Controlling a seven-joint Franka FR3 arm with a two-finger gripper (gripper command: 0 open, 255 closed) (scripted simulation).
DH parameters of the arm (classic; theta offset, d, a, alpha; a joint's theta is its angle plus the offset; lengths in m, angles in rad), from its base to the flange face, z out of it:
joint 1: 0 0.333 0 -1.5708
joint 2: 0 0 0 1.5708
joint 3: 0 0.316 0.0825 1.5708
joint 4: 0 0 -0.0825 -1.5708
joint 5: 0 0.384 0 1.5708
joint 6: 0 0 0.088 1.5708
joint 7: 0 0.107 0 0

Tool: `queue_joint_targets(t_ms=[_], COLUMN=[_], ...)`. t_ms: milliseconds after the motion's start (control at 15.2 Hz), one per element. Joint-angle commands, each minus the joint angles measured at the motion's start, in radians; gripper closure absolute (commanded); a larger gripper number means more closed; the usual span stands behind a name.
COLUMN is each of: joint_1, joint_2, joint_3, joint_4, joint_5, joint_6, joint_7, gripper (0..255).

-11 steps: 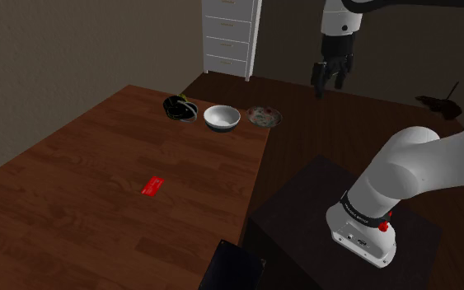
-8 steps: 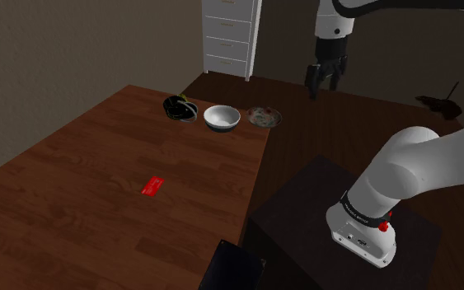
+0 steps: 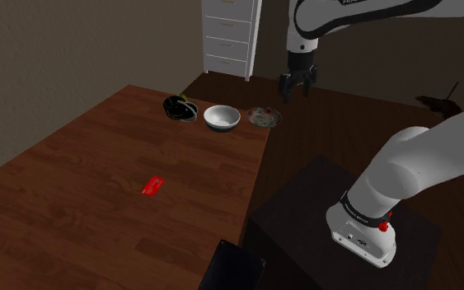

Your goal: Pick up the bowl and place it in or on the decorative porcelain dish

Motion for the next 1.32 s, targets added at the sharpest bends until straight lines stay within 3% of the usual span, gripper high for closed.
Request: queue_joint_targets(t_ms=[0,660,1254], joint_1=[-0.001,-0.006,-0.017], joint_2=[0.074,0.450,0.792], joint_3=[-0.002,-0.011,-0.017], joint_4=[0.026,0.218,0.502], joint_5=[0.004,0.029,0.061], joint_6=[0.057,0.273,0.360], joint_7=[0.012,0.056,0.082], gripper=[0,0,0])
